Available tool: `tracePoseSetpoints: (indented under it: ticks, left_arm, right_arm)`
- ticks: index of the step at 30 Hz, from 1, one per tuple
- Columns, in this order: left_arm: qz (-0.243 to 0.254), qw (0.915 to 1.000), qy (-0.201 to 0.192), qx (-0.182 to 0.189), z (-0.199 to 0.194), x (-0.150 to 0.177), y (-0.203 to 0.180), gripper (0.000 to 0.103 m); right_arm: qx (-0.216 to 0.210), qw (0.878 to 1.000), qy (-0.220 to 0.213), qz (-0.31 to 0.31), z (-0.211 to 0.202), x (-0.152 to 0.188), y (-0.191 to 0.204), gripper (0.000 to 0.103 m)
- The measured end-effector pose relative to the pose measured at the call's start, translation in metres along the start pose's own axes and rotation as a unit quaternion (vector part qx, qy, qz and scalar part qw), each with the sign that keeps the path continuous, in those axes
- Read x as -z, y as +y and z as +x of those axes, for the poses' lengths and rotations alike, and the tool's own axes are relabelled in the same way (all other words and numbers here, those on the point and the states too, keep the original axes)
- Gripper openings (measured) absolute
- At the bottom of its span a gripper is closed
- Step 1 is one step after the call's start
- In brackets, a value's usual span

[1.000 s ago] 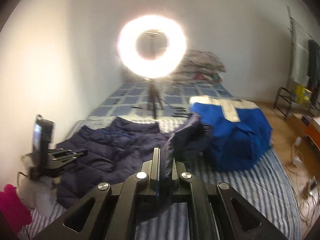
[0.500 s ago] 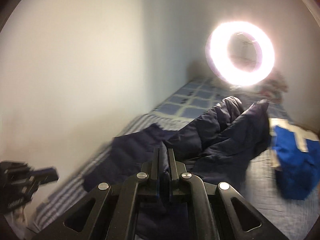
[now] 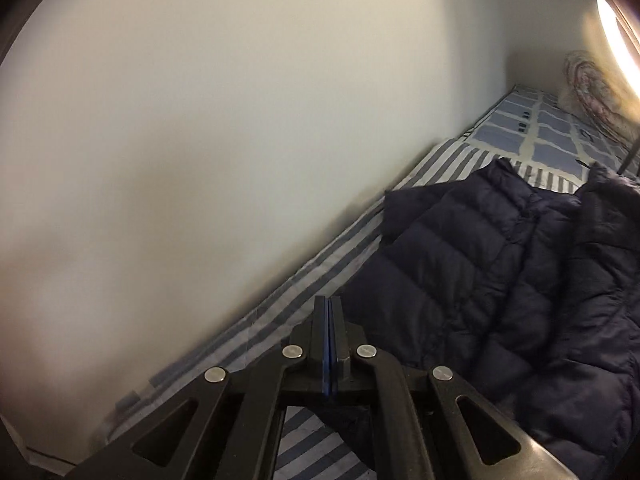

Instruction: Fold large clothes

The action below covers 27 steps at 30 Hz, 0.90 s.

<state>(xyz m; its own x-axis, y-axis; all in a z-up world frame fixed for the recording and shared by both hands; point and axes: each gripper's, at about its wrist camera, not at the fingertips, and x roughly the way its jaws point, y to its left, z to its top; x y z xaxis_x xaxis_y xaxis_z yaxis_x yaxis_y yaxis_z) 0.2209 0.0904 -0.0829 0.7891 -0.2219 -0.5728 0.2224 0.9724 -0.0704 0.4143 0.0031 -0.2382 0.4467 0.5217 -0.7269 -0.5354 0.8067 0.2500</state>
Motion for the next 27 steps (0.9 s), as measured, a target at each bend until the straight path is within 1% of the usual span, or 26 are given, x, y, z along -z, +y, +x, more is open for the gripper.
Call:
tracePoseSetpoints:
  ticks: [2, 3, 4, 5, 7, 8, 9, 10, 11, 12, 14, 16, 17, 19, 20, 22, 23, 25, 27]
  left_arm:
    - [-0.007, 1.0, 0.002, 0.007, 0.002, 0.0, 0.003, 0.0]
    - [-0.011, 0.9999, 0.005, 0.009, 0.004, 0.0, 0.005, 0.0]
    - [-0.014, 0.9997, 0.009, 0.016, 0.008, -0.001, 0.006, 0.0]
    - [-0.016, 0.9994, 0.018, 0.025, 0.013, 0.0, 0.006, 0.0]
    - [-0.025, 0.9984, 0.033, 0.039, 0.026, 0.0, 0.006, 0.002]
    - [-0.033, 0.9973, 0.043, 0.05, 0.033, 0.001, 0.006, 0.011]
    - [-0.044, 0.995, 0.058, 0.069, 0.044, 0.0, 0.006, 0.021]
    - [-0.053, 0.9916, 0.071, 0.094, 0.054, 0.0, 0.005, 0.045]
    - [-0.061, 0.9885, 0.079, 0.114, 0.063, 0.0, 0.003, 0.054]
    - [-0.067, 0.9861, 0.085, 0.127, 0.071, -0.001, 0.0, 0.054]
    - [-0.076, 0.9766, 0.113, 0.166, 0.096, -0.005, -0.01, 0.054]
    - [-0.087, 0.9692, 0.137, 0.185, 0.12, -0.008, -0.02, 0.054]
    - [-0.095, 0.9635, 0.153, 0.198, 0.135, -0.009, -0.024, 0.055]
    - [-0.117, 0.9543, 0.181, 0.207, 0.159, -0.008, -0.03, 0.055]
    - [-0.135, 0.945, 0.203, 0.218, 0.177, -0.005, -0.031, 0.055]
    - [-0.171, 0.9326, 0.229, 0.22, 0.2, 0.0, -0.028, 0.055]
    - [-0.182, 0.9297, 0.234, 0.219, 0.207, 0.003, -0.026, 0.055]
    - [-0.194, 0.9277, 0.242, 0.208, 0.219, 0.006, -0.024, 0.056]
    - [-0.208, 0.9201, 0.26, 0.206, 0.227, 0.011, -0.021, 0.057]
  right_arm:
    - [-0.003, 1.0, -0.015, 0.011, -0.02, 0.004, -0.005, 0.001]
    - [0.006, 1.0, -0.021, 0.015, -0.03, 0.003, -0.008, 0.013]
    - [0.014, 0.999, -0.033, 0.019, -0.044, 0.003, -0.014, 0.022]
    - [0.021, 0.999, -0.044, 0.024, -0.06, 0.004, -0.022, 0.023]
    - [0.035, 0.997, -0.063, 0.036, -0.092, 0.008, -0.038, 0.033]
    - [0.042, 0.996, -0.072, 0.043, -0.109, 0.011, -0.047, 0.035]
    - [0.053, 0.994, -0.079, 0.048, -0.125, 0.015, -0.057, 0.036]
    - [0.065, 0.993, -0.084, 0.053, -0.137, 0.018, -0.065, 0.037]
    - [0.081, 0.991, -0.088, 0.06, -0.15, 0.023, -0.077, 0.039]
    - [0.098, 0.989, -0.091, 0.07, -0.162, 0.027, -0.09, 0.04]
    - [0.123, 0.984, -0.093, 0.092, -0.179, 0.039, -0.113, 0.041]
    - [0.142, 0.978, -0.09, 0.123, -0.19, 0.049, -0.139, 0.041]
    - [0.146, 0.975, -0.09, 0.14, -0.194, 0.055, -0.152, 0.041]
    - [0.155, 0.969, -0.089, 0.169, -0.198, 0.065, -0.173, 0.043]
    - [0.159, 0.967, -0.088, 0.179, -0.2, 0.071, -0.181, 0.043]
    - [0.166, 0.964, -0.08, 0.189, -0.199, 0.079, -0.192, 0.043]
    - [0.168, 0.964, -0.074, 0.194, -0.196, 0.083, -0.197, 0.043]
    - [0.16, 0.964, -0.06, 0.205, -0.19, 0.089, -0.206, 0.043]
    - [0.159, 0.961, -0.05, 0.221, -0.178, 0.095, -0.215, 0.043]
